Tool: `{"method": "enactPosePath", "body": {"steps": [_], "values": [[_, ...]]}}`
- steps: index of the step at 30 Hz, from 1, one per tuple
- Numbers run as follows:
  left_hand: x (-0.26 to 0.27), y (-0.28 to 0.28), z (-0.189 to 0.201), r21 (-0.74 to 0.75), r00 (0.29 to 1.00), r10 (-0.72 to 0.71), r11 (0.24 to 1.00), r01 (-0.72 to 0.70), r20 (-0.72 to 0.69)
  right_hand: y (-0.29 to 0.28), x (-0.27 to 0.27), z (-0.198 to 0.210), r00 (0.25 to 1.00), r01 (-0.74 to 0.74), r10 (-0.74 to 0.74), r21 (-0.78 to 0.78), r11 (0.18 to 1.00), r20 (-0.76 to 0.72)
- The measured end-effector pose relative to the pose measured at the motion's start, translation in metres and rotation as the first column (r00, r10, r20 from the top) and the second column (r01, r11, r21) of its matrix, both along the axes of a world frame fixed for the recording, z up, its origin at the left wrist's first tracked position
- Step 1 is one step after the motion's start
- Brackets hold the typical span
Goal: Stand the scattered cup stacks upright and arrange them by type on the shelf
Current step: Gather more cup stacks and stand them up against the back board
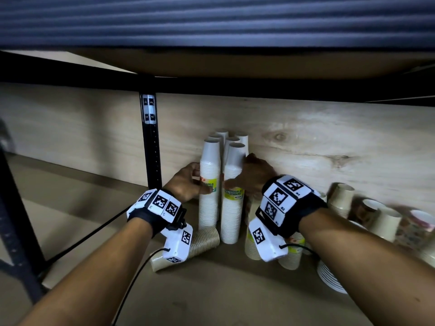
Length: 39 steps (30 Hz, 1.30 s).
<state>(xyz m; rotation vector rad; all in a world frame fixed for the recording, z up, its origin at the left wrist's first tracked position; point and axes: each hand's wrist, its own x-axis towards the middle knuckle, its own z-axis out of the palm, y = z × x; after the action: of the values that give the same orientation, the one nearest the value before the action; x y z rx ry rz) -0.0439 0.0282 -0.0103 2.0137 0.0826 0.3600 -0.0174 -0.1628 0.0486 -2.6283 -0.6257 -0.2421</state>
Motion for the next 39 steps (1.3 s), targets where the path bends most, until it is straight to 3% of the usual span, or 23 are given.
{"method": "enactPosePath", "body": {"steps": [15, 39], "values": [[-0.001, 0.006, 0.0, 0.065, 1.0, -0.007, 0.998, 0.006, 0.014, 0.007, 0.006, -0.012, 0.997, -0.07, 0.073, 0.114, 0.991, -0.022], [0.002, 0.007, -0.011, 0.113, 1.0, 0.002, 0.994, -0.002, 0.006, 0.014, 0.009, -0.027, 1.0, -0.024, 0.022, 0.076, 0.997, 0.02]]}}
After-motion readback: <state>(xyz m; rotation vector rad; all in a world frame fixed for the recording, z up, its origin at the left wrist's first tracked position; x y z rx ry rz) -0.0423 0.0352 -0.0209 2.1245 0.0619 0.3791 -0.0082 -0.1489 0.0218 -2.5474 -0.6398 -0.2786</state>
